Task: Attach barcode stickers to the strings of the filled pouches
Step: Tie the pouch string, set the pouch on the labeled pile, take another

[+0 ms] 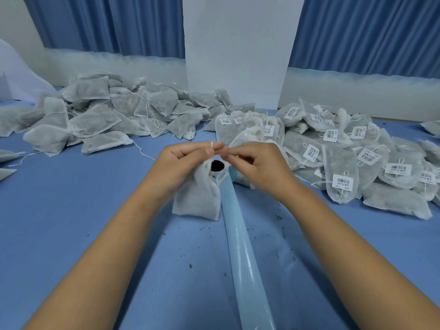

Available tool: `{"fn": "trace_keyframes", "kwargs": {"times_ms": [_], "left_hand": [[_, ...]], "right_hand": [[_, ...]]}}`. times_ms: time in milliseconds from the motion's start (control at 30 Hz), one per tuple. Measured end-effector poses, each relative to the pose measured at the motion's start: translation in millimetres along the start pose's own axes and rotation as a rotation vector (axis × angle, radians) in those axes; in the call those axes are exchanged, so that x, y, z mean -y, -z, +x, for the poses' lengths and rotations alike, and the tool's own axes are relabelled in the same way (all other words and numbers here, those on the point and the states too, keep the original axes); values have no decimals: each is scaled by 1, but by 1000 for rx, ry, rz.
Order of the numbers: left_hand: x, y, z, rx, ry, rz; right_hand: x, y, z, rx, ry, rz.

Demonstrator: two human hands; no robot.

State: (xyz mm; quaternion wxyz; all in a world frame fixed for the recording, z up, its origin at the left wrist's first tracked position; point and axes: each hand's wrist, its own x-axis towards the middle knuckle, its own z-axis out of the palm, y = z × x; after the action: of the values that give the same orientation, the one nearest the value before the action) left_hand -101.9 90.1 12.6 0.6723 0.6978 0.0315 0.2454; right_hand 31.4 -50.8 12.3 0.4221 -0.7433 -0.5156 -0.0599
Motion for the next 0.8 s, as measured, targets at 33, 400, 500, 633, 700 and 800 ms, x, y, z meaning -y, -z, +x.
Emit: {"fn": "trace_keyframes", "kwargs": {"times_ms": [33,400,500,633,700,800], "left_hand": [[1,1,1,-45,-8,36],[-8,9,-2,105,73,488],[-6,10,-3,200,178,441],[-4,8,-4,262,178,126],[-3,7,-3,258,161,47],[-1,5,-1,220,166,-4]], "right_hand": [[4,-1,-1,47,26,-59],[24,19,1,126,154,-195],[18,16,3,19,113,-88],[12,6,5,48,-24,56],[8,3,4,139,-85,-49],[12,8,4,120,-129,-37]]}}
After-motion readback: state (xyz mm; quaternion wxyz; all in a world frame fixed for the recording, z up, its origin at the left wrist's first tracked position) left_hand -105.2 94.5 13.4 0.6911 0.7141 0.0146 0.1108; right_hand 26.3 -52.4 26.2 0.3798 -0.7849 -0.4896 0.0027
